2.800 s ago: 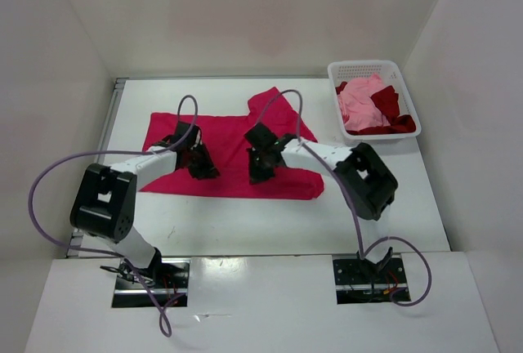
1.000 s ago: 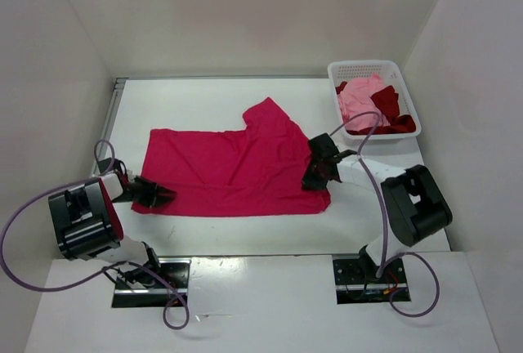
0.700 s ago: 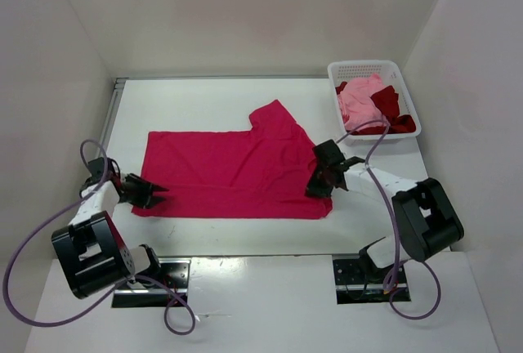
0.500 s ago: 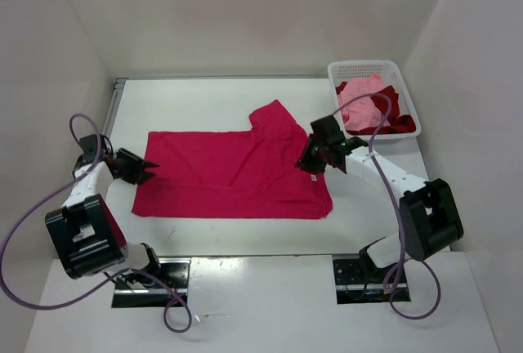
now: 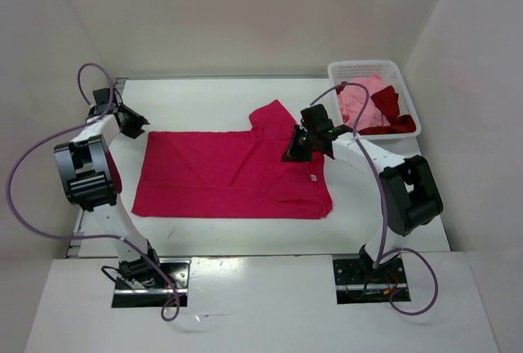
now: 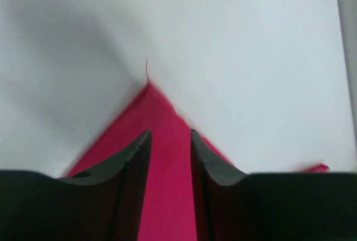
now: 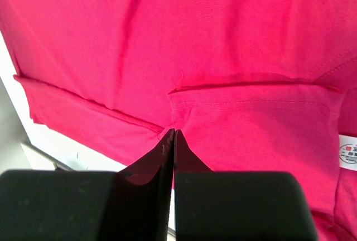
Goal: Fold and stack the t-shirts
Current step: Grap the side of the flattened tshirt furthest away from the robot with both arms
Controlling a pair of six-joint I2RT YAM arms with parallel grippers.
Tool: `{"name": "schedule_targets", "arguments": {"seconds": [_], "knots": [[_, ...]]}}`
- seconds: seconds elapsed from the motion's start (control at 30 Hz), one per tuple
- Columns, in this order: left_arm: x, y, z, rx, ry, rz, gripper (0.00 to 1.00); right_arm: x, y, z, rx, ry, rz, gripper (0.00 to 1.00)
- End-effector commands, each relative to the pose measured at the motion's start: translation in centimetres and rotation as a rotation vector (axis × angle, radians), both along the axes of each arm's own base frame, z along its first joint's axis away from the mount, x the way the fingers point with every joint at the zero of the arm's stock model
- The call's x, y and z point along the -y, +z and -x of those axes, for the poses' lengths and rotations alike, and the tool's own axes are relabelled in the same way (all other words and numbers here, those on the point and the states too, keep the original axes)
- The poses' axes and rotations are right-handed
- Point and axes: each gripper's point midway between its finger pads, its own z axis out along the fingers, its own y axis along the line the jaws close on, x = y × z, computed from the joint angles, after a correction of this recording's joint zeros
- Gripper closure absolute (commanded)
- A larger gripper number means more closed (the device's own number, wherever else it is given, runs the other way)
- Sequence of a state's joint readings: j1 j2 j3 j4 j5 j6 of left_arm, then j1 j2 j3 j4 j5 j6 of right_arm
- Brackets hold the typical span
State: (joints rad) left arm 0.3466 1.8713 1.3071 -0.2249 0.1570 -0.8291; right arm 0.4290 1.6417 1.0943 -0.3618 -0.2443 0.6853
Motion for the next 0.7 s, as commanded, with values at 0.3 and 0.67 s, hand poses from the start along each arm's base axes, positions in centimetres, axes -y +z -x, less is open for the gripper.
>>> {"name": "schedule_targets", "arguments": {"seconds": [0.3,0.67], "knots": [[-2.4,-4.6,-3.3,-0.132,-0.052,-0.188,0.53,-1.8,2.1,-1.7,0.074,0.086,-0.062,0.94],[-1.1,-7.0,-2.4,-0.165,-0.083,-0.155,0.6,-2.7,2.2,-5.0,0.11,0.068,-0.027,0.81]]}}
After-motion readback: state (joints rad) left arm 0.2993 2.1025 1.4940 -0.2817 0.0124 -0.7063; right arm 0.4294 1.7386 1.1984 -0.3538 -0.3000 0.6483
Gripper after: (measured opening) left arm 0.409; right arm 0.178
